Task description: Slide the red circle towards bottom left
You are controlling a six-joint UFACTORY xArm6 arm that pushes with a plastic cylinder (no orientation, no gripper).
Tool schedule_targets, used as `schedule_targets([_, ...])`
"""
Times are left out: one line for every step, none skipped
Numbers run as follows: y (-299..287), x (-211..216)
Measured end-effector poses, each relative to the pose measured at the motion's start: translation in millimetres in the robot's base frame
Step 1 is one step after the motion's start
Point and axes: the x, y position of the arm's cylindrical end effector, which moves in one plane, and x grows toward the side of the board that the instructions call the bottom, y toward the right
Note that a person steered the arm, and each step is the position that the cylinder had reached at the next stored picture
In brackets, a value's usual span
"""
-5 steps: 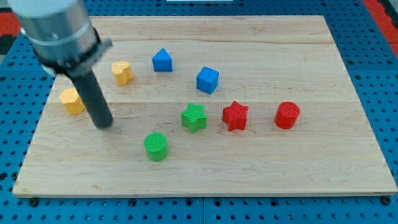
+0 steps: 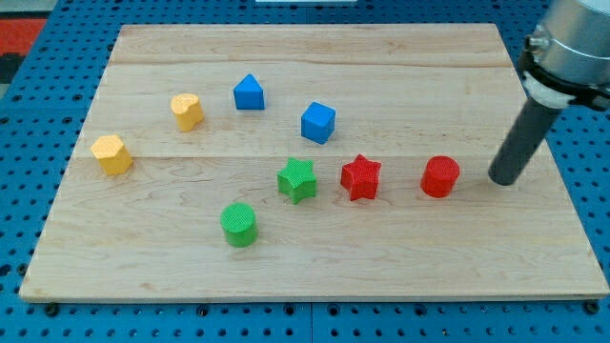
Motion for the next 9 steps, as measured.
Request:
schedule_targets([-59, 7])
schedule_targets([-63, -9])
schedule_targets([-89, -3])
schedule_targets([-116, 40])
schedule_targets([-127, 59])
schedule_targets([-141, 57])
schedule_targets([-185, 54])
schedule_targets([-219, 41])
schedule_targets([-238, 32])
